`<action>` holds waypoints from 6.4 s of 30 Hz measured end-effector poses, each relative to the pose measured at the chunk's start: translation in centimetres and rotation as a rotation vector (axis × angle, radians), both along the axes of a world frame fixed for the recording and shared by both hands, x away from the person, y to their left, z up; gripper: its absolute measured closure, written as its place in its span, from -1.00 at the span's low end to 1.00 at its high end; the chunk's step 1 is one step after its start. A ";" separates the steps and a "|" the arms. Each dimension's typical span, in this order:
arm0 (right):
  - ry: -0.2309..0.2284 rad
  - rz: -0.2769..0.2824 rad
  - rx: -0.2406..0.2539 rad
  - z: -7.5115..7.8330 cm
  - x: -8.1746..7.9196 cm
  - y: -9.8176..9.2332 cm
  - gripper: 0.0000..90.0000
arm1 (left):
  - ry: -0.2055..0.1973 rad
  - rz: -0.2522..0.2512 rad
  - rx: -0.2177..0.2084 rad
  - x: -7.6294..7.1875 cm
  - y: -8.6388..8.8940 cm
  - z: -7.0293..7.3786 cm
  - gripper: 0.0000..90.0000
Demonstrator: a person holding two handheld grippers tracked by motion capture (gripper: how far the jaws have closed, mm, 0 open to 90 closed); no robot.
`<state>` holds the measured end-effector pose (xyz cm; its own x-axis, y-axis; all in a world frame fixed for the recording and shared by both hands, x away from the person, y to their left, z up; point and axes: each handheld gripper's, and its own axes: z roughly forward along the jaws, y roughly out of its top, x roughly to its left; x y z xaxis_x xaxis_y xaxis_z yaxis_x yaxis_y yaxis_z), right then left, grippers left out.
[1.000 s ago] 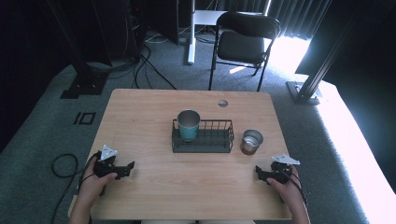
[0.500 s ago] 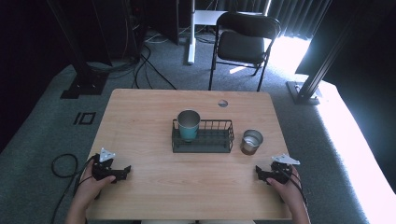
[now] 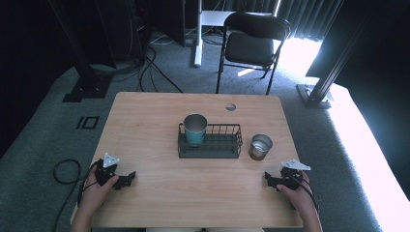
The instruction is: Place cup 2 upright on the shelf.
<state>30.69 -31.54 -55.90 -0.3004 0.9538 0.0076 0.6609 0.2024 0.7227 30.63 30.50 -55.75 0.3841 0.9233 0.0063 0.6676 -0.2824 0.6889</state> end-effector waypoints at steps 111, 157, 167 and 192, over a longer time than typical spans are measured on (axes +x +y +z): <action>-0.228 0.067 0.066 4.0 7.2 5.0 -0.72 | -0.002 -0.019 -0.001 0.0 -0.4 0.0 -0.95; -0.318 0.068 0.089 12.1 6.9 4.3 -0.72 | -0.002 -0.020 0.000 0.0 -0.4 0.0 -0.95; -0.343 0.106 0.086 14.1 7.3 5.5 -0.72 | -0.002 -0.020 0.000 0.0 -0.4 0.0 -0.95; -0.361 0.235 0.127 16.1 8.5 11.4 -0.72 | -0.002 -0.019 -0.002 0.0 -0.4 0.0 -0.95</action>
